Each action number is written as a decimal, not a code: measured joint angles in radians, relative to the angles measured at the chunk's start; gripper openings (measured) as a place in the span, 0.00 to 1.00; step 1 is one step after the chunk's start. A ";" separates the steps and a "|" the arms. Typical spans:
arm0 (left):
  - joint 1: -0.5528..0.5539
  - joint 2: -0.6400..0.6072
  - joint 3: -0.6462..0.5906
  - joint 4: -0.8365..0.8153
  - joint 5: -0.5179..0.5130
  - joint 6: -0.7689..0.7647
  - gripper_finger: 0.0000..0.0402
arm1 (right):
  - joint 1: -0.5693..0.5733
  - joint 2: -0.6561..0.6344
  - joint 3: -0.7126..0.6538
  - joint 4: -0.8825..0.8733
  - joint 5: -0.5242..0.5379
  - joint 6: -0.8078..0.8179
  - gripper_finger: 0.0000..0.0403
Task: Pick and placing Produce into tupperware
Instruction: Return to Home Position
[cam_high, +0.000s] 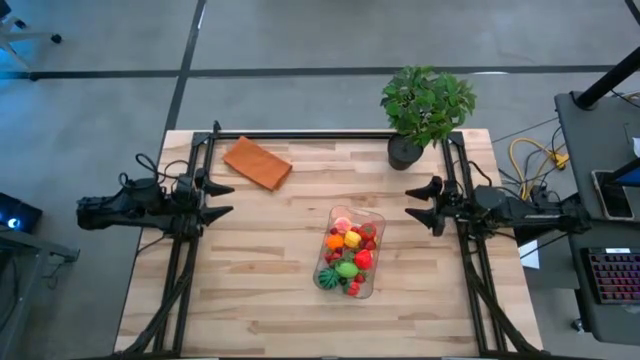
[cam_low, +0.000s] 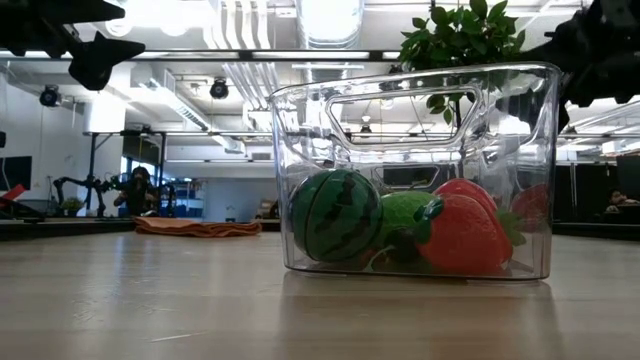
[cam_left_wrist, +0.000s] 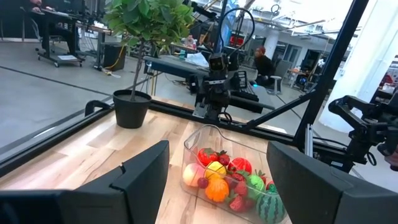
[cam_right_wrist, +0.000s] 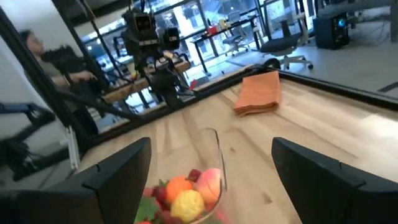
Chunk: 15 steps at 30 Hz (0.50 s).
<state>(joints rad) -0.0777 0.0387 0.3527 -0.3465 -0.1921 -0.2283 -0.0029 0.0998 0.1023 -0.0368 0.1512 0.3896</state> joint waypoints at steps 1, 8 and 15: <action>0.000 0.000 0.000 0.001 0.000 0.000 0.64 | 0.000 0.000 0.000 -0.005 -0.001 -0.022 0.81; 0.000 0.000 0.000 0.002 0.000 0.000 0.64 | 0.000 0.000 -0.034 -0.018 0.000 -0.040 0.81; 0.000 0.000 -0.001 0.001 0.000 0.000 0.64 | 0.000 0.000 -0.071 0.017 0.002 -0.070 0.81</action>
<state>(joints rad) -0.0777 0.0387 0.3519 -0.3450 -0.1917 -0.2283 -0.0029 0.1002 0.0311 -0.0202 0.1535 0.3199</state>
